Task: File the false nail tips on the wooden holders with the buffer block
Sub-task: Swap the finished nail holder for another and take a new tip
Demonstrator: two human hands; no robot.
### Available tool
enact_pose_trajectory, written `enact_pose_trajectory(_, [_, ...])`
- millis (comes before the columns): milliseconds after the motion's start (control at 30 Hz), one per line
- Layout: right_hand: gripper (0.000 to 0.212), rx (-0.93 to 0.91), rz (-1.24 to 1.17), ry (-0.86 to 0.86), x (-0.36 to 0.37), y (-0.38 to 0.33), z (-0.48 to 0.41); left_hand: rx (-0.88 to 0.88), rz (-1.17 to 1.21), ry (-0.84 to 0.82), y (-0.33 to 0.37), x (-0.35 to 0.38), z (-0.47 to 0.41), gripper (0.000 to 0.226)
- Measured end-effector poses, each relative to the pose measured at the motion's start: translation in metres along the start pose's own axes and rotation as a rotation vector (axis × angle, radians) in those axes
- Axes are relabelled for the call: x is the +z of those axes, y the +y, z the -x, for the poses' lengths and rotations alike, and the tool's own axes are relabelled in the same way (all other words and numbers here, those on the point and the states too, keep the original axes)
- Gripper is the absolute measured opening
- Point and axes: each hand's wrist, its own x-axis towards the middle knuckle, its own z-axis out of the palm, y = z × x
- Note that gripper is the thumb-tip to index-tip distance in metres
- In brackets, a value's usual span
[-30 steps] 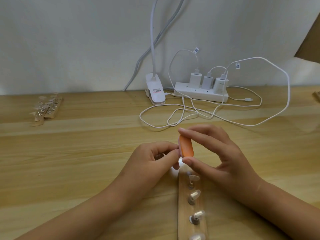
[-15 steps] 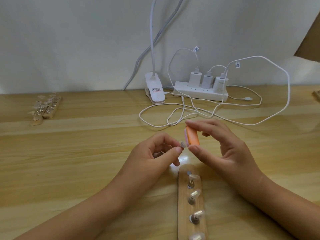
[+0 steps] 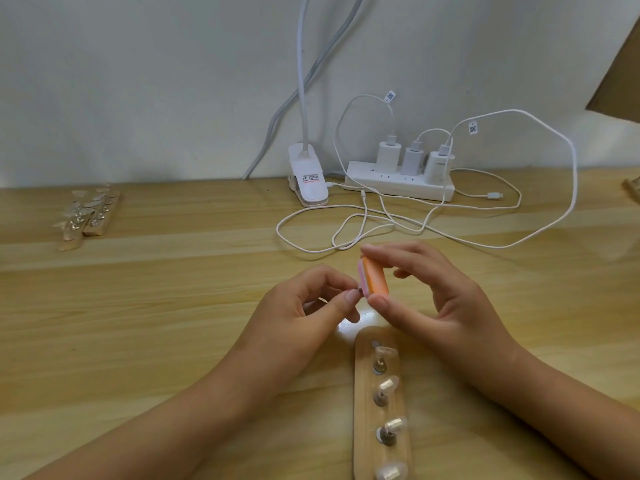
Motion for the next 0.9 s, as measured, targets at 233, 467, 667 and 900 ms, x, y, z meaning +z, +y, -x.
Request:
enact_pose_trajectory(233, [0.045,0.033,-0.019,0.025,-0.0015,0.0015,-0.0014,0.001,0.018,-0.005,0.0016,-0.0001,0.0015,0.010])
enact_pose_trajectory(467, [0.047,0.010,0.005,0.007,0.0007,-0.0003,-0.0003,-0.022,0.041,-0.023,-0.0001,-0.0031,-0.0001,0.011])
enact_pose_trajectory(667, [0.048,-0.034,0.062,-0.016,0.0027,-0.0027,0.0025,-0.032,0.062,-0.044,0.0005,-0.0033,0.0000,0.012])
enact_pose_trajectory(900, [0.047,-0.042,0.058,-0.010,0.0040,-0.0055,0.0018,-0.019,0.120,-0.047,0.0003,-0.0022,-0.0008,0.012])
